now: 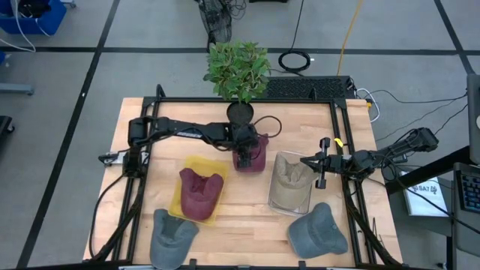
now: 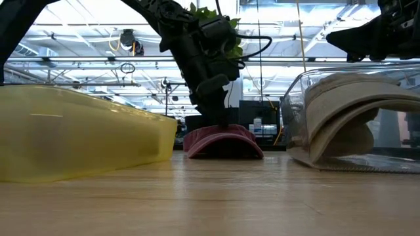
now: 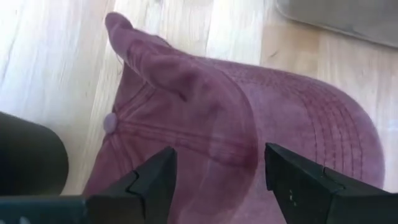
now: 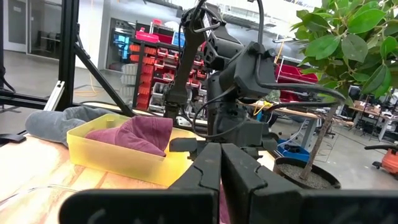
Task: Pick & Place hat
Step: Put the red cap into the yellow bin
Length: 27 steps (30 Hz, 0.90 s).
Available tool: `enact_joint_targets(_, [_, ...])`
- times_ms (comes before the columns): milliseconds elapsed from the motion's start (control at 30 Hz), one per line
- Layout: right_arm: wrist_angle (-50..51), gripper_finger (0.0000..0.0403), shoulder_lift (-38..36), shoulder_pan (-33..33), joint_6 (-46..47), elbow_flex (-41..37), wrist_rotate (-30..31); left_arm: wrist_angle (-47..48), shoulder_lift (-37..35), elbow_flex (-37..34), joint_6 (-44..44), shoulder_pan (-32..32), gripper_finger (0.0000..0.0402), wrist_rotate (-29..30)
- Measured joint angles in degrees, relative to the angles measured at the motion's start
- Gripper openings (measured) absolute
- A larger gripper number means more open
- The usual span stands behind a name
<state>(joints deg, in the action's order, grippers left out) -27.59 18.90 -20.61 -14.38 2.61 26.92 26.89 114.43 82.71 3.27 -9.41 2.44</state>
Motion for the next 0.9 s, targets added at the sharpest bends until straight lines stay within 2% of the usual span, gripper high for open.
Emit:
enact_joint_targets(300, [0.0,0.0,0.0,0.0,0.0,0.0,0.0,-0.4,2.5,0.1,0.7,0.0,0.024,0.0])
enact_joint_targets(367, [0.0,0.0,0.0,0.0,0.0,0.0,0.0,-0.5,2.6,0.1,0.7,0.0,0.023,-0.1])
enact_joint_targets(467, [0.0,0.0,0.0,0.0,0.0,0.0,0.0,-0.6,1.9,0.0,0.9,0.0,0.0186,-1.7])
enact_joint_targets(667, [0.0,0.0,0.0,0.0,0.0,0.0,-0.1,-0.6,0.0,0.3,1.7,0.0,0.0031,-2.2])
enact_joint_targets(700, [0.0,0.0,0.0,0.0,0.0,0.0,-0.1,-0.6,-0.4,0.3,2.0,0.0,0.0017,-2.2])
enact_joint_targets(900, [0.0,0.0,0.0,0.0,0.0,0.0,-0.1,1.0,-4.5,0.3,3.1,1.1,0.001,-2.0])
